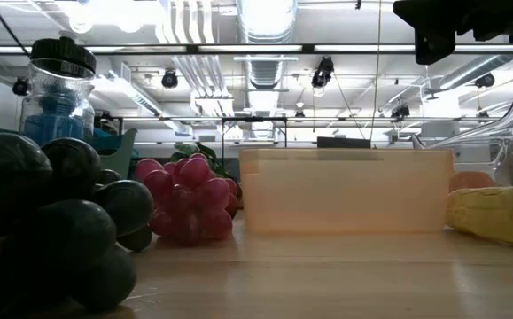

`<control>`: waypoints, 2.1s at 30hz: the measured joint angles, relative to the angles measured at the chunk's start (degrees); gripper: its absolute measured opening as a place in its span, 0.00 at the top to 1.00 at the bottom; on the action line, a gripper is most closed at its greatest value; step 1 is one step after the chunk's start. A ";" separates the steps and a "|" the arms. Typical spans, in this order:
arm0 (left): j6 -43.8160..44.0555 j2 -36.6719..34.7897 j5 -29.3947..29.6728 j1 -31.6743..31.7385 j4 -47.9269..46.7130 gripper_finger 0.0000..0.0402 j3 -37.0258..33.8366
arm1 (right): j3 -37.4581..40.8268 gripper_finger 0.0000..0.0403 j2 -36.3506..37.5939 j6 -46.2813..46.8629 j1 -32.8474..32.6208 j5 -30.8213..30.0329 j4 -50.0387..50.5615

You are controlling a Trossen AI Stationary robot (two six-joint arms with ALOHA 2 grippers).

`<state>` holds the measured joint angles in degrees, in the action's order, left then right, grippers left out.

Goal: Pick & Place Food Item
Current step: Put the yellow water bottle into the green bin

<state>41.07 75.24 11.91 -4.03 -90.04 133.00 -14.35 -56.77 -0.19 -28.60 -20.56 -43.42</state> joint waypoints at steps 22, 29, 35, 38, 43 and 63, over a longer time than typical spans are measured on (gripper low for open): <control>5.87 -11.13 -3.61 0.00 0.00 0.83 -8.74 | 0.00 0.53 0.00 0.00 0.00 0.00 0.00; 5.68 -15.92 -5.27 0.00 0.03 0.83 -11.86 | 0.00 0.53 0.00 0.00 0.00 0.00 0.00; 3.33 -21.27 -10.57 0.00 0.00 0.83 -17.69 | 0.00 0.53 0.00 0.00 0.00 0.00 0.00; 3.36 -24.29 -11.11 0.00 0.01 0.83 -20.05 | 0.00 0.53 0.00 0.00 0.00 0.00 0.00; 3.32 -29.53 -12.70 0.00 0.00 0.83 -22.87 | 0.00 0.53 0.00 0.00 0.00 0.01 0.00; -4.24 -41.34 -14.80 0.04 0.03 0.83 -31.10 | 0.00 0.53 0.00 0.00 0.00 0.00 -0.01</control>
<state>36.83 33.90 -2.89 -3.99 -90.01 101.90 -14.35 -56.77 -0.19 -28.60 -20.56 -43.42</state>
